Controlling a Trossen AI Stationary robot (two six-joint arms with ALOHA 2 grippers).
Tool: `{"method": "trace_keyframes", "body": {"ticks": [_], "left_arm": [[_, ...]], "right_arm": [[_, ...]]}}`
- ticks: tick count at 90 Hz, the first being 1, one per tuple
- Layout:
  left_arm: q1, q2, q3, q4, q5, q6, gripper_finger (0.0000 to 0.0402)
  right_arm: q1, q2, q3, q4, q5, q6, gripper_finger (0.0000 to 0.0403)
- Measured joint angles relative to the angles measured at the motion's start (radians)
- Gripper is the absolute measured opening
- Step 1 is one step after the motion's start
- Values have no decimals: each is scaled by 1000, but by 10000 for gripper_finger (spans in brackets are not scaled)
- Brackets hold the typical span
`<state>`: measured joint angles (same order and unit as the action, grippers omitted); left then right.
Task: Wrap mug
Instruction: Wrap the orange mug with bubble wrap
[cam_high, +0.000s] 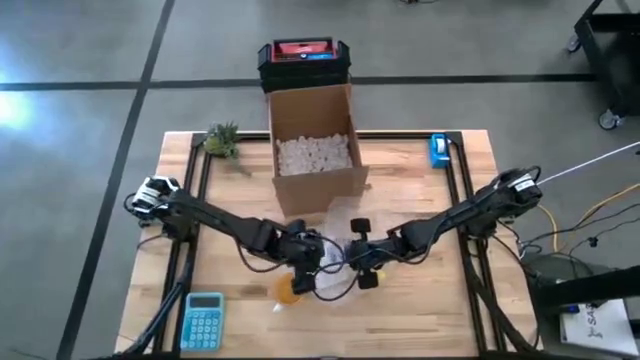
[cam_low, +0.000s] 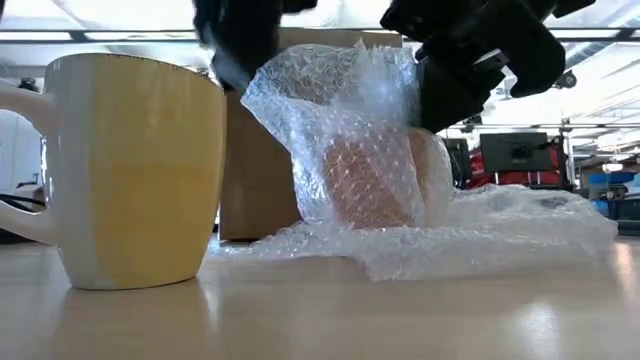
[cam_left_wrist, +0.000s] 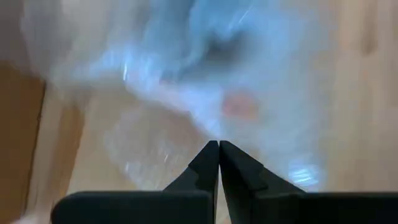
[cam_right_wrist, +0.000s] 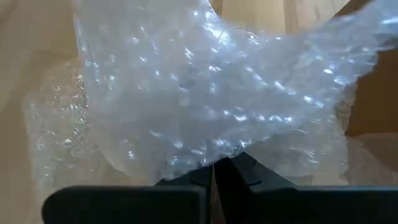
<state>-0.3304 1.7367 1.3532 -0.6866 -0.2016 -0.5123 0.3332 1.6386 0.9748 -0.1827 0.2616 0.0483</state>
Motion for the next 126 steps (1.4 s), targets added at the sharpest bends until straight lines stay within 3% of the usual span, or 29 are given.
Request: {"method": "trace_keyframes", "body": {"ticks": [14, 45, 77, 106, 126], "left_arm": [[1, 17, -68, 130, 54, -8, 0], [17, 21, -32, 466, 32, 171, 0], [83, 124, -75, 511, 6, 129, 0], [86, 148, -75, 518, 2, 131, 0], [86, 147, -76, 521, 3, 132, 0]], "right_arm": [[0, 0, 0, 1, 0, -1, 2], [0, 3, -3, -8, -3, -8, 2], [0, 0, 5, -12, 0, -4, 2], [0, -81, 242, -447, -8, -6, 2], [-2, -43, 219, -321, -86, -5, 2]]}}
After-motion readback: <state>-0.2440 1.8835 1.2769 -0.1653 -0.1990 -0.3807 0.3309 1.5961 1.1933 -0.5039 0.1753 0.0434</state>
